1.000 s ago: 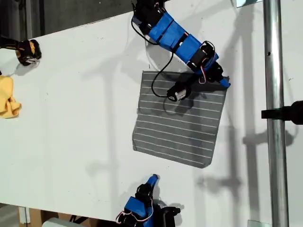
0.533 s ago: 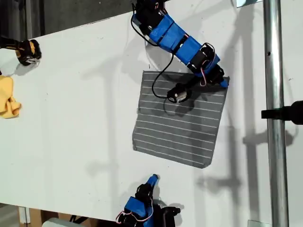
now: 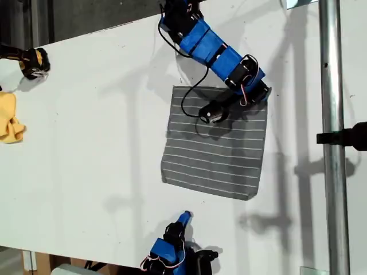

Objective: Grasp corners of a towel and fold twice.

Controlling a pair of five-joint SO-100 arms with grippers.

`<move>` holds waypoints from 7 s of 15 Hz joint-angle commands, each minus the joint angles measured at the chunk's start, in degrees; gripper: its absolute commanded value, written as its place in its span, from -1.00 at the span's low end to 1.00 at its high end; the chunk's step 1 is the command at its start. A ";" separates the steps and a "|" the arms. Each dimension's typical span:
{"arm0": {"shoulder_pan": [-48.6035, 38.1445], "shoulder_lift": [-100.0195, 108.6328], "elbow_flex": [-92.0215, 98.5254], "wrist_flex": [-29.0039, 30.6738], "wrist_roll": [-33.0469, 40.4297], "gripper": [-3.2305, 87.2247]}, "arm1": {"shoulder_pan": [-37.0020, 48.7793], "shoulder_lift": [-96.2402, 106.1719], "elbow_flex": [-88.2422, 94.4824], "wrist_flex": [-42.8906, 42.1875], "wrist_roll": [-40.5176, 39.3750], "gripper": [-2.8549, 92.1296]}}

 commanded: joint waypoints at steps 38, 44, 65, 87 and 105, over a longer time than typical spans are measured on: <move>29.27 -138.34 -114.79 2.90 11.34 -0.26 | 4.39 7.73 6.50 0.00 -4.92 -0.94; 28.92 -147.48 -116.98 2.90 10.28 -0.28 | 4.39 7.56 6.50 -0.18 -4.92 -0.94; 27.07 -128.50 -122.34 13.54 11.60 -0.96 | -0.26 28.74 -3.34 14.94 -8.00 -0.94; -22.85 -117.60 -100.99 12.48 42.10 -0.97 | 54.67 75.59 44.65 11.87 -42.45 -0.94; -5.54 -135.18 -98.88 6.50 20.39 -0.71 | 31.38 69.43 68.64 -9.58 -15.82 -0.94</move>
